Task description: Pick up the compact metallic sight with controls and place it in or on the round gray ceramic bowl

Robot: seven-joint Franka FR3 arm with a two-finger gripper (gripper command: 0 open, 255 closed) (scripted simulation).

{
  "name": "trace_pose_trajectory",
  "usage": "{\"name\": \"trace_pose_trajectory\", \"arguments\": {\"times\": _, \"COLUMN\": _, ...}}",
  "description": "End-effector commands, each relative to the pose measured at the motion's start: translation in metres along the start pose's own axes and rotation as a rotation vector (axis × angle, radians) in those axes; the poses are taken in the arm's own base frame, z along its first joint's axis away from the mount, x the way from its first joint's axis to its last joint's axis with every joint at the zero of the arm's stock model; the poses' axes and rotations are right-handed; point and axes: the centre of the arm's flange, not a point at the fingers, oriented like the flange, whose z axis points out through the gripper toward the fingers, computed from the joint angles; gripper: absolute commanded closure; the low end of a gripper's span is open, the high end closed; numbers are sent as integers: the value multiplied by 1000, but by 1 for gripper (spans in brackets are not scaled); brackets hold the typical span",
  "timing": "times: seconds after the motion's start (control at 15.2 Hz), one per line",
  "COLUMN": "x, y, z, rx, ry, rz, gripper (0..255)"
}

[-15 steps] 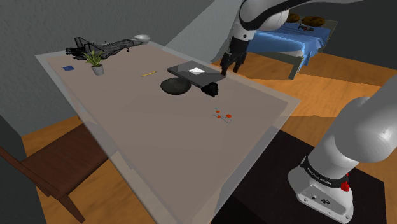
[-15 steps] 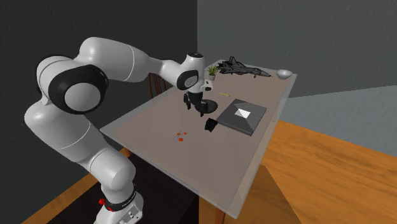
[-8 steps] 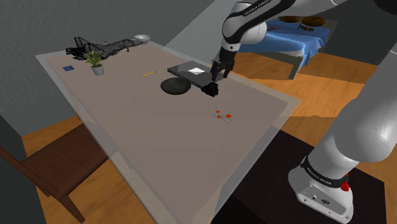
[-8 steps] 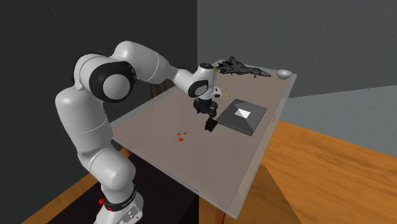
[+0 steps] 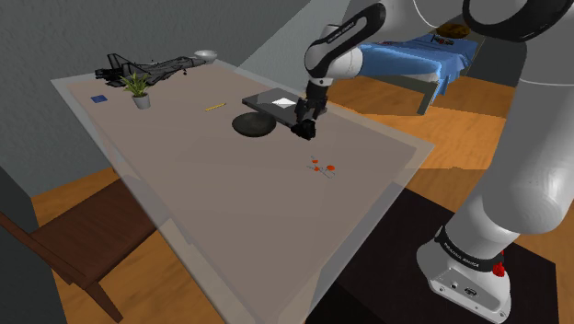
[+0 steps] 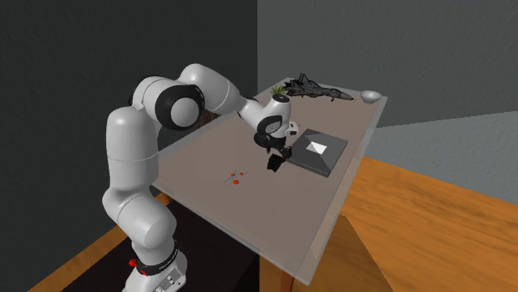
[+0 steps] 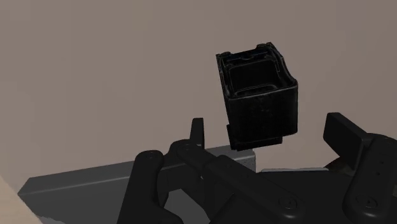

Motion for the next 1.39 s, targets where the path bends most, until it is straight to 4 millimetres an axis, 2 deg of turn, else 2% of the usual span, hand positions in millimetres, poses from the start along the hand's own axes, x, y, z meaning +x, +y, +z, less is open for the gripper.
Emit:
{"name": "trace_pose_trajectory", "arguments": {"times": 0.0, "x": 2, "y": -1, "z": 11, "rx": 0, "ry": 1, "rz": 0, "gripper": 0}}
{"name": "trace_pose_trajectory", "arguments": {"times": 0.26, "x": 2, "y": -1, "z": 35, "rx": 0, "ry": 1, "rz": 0, "gripper": 0}}
{"name": "trace_pose_trajectory", "arguments": {"times": 0.79, "x": 2, "y": -1, "z": 35, "rx": 0, "ry": 1, "rz": 0, "gripper": 0}}
{"name": "trace_pose_trajectory", "arguments": {"times": 0.86, "x": 2, "y": -1, "z": 35, "rx": 0, "ry": 1, "rz": 0, "gripper": 255}}
{"name": "trace_pose_trajectory", "arguments": {"times": 1.32, "x": 2, "y": -1, "z": 36, "rx": 0, "ry": 1, "rz": 0, "gripper": 255}}
